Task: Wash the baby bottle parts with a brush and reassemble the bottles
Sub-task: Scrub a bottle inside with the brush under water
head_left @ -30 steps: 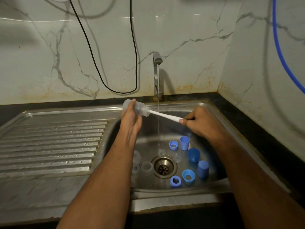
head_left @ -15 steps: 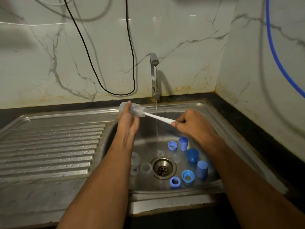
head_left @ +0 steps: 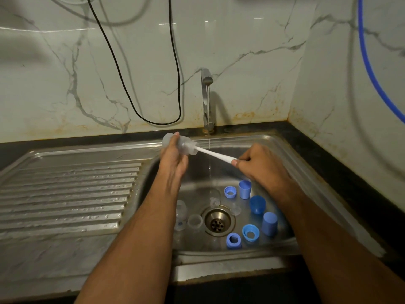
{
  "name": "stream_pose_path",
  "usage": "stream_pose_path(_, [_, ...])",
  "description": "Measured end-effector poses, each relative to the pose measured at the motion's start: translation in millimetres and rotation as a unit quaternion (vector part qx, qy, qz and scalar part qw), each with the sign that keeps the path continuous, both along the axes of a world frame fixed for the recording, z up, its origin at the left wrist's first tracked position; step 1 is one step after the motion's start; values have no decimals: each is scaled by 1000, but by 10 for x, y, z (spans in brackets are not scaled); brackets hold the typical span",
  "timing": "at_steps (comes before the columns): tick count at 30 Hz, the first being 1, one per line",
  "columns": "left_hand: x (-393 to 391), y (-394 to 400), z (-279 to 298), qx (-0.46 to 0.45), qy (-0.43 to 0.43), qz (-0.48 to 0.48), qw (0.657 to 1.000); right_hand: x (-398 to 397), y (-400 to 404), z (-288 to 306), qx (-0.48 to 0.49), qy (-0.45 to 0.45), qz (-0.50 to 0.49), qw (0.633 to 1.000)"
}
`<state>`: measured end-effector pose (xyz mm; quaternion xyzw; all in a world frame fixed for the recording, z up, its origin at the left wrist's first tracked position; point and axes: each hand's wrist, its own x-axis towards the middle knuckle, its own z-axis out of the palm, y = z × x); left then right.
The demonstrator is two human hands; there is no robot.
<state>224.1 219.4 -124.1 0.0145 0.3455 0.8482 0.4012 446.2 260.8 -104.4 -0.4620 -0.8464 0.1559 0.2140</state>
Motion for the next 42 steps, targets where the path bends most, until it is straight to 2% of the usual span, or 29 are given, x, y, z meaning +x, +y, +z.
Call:
stream_pose_path(3, [-20, 15, -14, -6, 3, -1, 1000, 33, -13, 91, -55, 6, 40, 998])
stream_pose_path(7, [-24, -12, 12, 11, -5, -6, 1000, 129, -42, 192, 58, -8, 51, 997])
stream_pose_path(10, [-23, -18, -7, 6, -11, -3, 1000, 81, -42, 83, 88, 11, 19, 996])
stream_pose_path(14, [-28, 2, -50, -8, -7, -6, 1000, -5, 14, -76, 22, 14, -13, 1000])
stream_pose_path(18, [-39, 12, -50, -8, -3, -9, 1000, 11, 15, 49, -53, -9, 27, 998])
stream_pose_path(21, [-20, -7, -26, -3, -2, -16, 1000, 96, -12, 196, 0, -22, 60, 998])
stream_pose_path(24, [-30, 1, -25, -3, -10, -1, 1000, 106, -11, 202, 55, 13, 28, 998])
stream_pose_path(26, [-46, 4, -32, -4, -14, 6, 1000, 53, -19, 137, 72, 4, 10, 997])
stream_pose_path(32, [-6, 10, 37, 0, 8, 9, 1000, 140, 116, 79, -82, 34, -13, 996])
stream_pose_path(38, [-92, -30, -20, 33, -42, 38, 998, 377, 183, 203, -161, 67, -7, 985])
stream_pose_path(42, [-186, -97, -69, 45, -69, 51, 995, 525, 174, 290, -145, 49, 2, 988])
